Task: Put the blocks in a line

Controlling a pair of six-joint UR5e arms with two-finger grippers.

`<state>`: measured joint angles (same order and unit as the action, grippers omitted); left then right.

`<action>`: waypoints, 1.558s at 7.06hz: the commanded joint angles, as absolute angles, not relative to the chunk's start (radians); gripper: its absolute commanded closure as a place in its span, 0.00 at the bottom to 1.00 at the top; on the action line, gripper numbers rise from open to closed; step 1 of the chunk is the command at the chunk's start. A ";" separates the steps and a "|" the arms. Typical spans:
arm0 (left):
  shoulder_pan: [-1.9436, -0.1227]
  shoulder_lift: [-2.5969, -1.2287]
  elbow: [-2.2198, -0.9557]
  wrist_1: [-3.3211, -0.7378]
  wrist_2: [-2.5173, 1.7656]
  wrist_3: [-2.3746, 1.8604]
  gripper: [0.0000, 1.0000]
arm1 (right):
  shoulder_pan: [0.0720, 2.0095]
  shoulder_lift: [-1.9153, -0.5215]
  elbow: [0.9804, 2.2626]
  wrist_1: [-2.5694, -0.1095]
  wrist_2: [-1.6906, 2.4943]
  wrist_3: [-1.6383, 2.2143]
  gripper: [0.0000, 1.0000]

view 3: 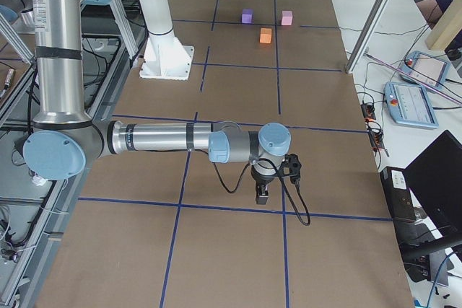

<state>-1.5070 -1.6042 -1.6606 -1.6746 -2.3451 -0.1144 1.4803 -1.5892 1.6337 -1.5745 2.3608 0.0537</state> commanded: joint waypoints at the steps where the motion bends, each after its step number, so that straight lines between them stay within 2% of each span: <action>1: -1.413 -1.672 -1.700 -1.675 -2.338 -0.222 0.00 | 1.480 -1.589 1.634 -1.575 2.361 0.054 0.00; 3: -1.330 -1.744 -1.701 -1.713 -2.339 -0.306 0.00 | 1.480 -1.589 1.634 -1.574 2.361 0.054 0.00; 5: -1.130 -1.859 -1.758 -1.746 -2.329 -0.601 0.00 | 1.480 -1.589 1.634 -1.574 2.361 0.054 0.00; 6: -1.062 -1.949 -1.756 -1.741 -2.300 -0.638 0.00 | 1.480 -1.589 1.634 -1.574 2.361 0.054 0.00; 8: -0.921 -2.043 -1.735 -1.733 -2.208 -0.792 0.00 | 1.480 -1.589 1.634 -1.574 2.361 0.054 0.00; 11: -0.818 -2.077 -1.683 -1.733 -2.136 -0.879 0.00 | 1.480 -1.589 1.634 -1.575 2.361 0.054 0.00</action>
